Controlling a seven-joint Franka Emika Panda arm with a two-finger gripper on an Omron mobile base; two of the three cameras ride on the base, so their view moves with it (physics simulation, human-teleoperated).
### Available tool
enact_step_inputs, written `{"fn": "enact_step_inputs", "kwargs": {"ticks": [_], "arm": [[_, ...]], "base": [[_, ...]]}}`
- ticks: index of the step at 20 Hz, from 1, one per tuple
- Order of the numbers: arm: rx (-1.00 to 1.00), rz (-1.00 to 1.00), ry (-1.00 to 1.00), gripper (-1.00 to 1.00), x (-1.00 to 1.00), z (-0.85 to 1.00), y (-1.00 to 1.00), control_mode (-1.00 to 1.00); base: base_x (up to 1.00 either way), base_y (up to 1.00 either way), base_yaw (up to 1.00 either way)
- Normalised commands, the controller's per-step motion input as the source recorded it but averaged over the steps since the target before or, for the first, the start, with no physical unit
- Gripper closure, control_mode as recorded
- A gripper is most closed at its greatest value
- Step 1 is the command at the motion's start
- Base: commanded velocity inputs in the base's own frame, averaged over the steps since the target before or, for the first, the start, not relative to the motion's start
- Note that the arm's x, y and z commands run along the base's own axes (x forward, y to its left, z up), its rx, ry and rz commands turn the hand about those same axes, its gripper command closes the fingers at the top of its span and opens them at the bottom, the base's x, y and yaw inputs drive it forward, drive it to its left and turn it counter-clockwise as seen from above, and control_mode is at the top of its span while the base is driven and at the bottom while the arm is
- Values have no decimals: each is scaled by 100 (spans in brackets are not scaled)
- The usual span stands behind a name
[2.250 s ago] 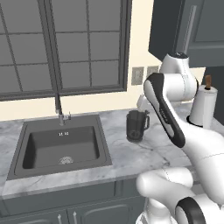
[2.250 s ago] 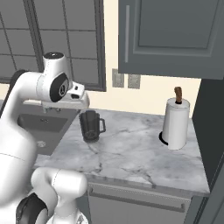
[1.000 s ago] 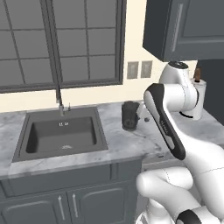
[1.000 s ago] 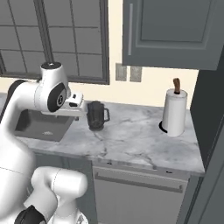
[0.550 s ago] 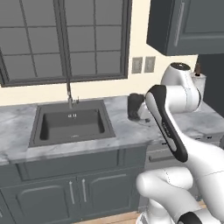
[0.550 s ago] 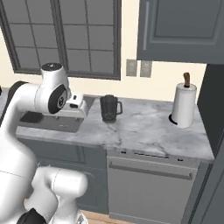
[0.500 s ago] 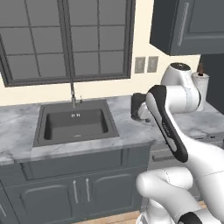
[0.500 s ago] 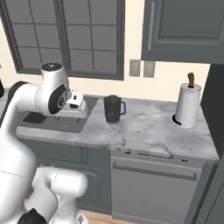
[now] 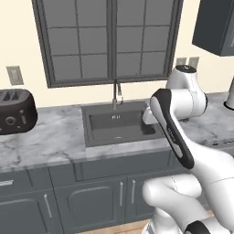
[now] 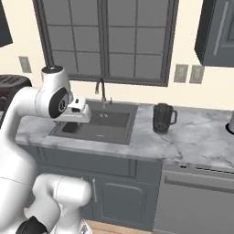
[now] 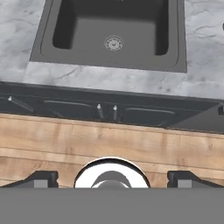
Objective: Turn on the sink faucet and place the jug under the water for a few seconds to fill it up.
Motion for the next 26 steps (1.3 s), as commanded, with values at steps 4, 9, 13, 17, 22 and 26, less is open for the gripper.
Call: {"fn": "enact_step_inputs", "kwargs": {"ticks": [4, 9, 13, 17, 22, 26], "arm": [[0, 0, 0, -100, 0, 0, 0, 100], [0, 0, 0, -100, 0, 0, 0, 100], [0, 0, 0, -100, 0, 0, 0, 100], [0, 0, 0, -100, 0, 0, 0, 100], [2, 2, 0, -100, 32, -3, -18, -100], [1, 4, 0, -100, 28, -10, -21, -100]], "base": [[48, 10, 0], [64, 0, 0], [66, 0, 0], [61, -1, 0], [11, -2, 0], [0, 0, 0]]}}
